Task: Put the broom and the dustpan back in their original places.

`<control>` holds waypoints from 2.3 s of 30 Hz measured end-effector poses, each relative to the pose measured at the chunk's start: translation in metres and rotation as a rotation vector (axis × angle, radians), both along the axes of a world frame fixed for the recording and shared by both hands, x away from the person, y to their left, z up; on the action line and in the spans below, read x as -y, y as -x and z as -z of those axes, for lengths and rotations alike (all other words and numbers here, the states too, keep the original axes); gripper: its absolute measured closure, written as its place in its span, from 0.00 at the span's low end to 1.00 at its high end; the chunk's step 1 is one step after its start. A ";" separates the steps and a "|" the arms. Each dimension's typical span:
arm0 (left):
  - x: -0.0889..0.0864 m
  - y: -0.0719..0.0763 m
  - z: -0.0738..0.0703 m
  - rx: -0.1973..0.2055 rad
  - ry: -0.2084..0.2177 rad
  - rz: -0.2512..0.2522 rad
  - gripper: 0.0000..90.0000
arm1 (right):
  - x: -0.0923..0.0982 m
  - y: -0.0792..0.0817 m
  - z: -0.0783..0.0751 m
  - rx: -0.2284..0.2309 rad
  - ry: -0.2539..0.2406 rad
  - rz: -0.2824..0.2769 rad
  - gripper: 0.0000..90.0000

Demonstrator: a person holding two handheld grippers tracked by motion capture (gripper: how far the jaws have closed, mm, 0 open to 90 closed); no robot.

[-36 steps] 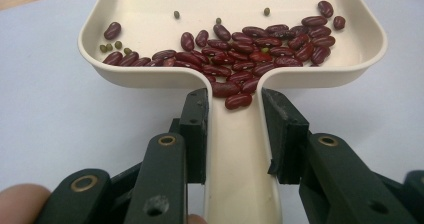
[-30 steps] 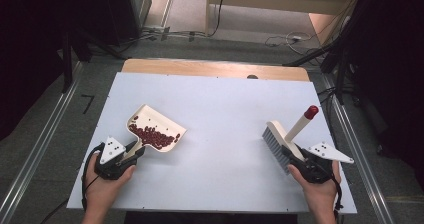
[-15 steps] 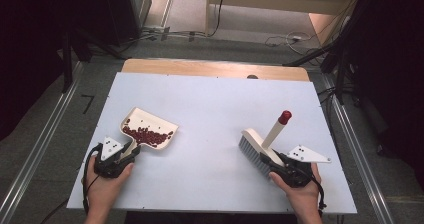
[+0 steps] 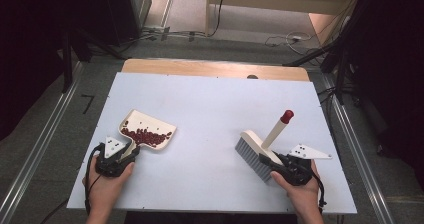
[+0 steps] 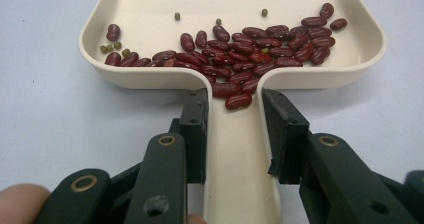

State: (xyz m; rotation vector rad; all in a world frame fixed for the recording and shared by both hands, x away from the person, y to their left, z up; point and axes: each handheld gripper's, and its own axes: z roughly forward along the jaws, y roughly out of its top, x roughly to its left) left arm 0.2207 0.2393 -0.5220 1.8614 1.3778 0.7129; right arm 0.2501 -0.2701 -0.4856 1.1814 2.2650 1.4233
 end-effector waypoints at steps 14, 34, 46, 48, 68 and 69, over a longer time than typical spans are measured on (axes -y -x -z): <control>0.002 -0.001 0.001 -0.011 -0.004 -0.015 0.73 | 0.021 -0.017 0.013 -0.062 -0.086 0.022 0.72; 0.003 -0.001 0.001 -0.025 0.002 -0.023 0.73 | 0.034 -0.034 0.028 -0.139 -0.110 0.063 0.69; 0.003 -0.002 0.002 -0.035 0.004 -0.022 0.73 | 0.035 -0.038 0.033 -0.175 -0.058 0.106 0.62; 0.003 -0.002 0.002 -0.037 0.003 -0.022 0.73 | 0.035 -0.038 0.033 -0.171 -0.049 0.107 0.62; -0.006 -0.002 -0.010 -0.007 0.100 0.076 0.33 | 0.044 -0.033 0.013 -0.114 0.121 0.080 0.14; -0.008 -0.001 -0.013 0.004 0.105 0.078 0.30 | 0.046 -0.032 0.011 -0.105 0.123 0.082 0.11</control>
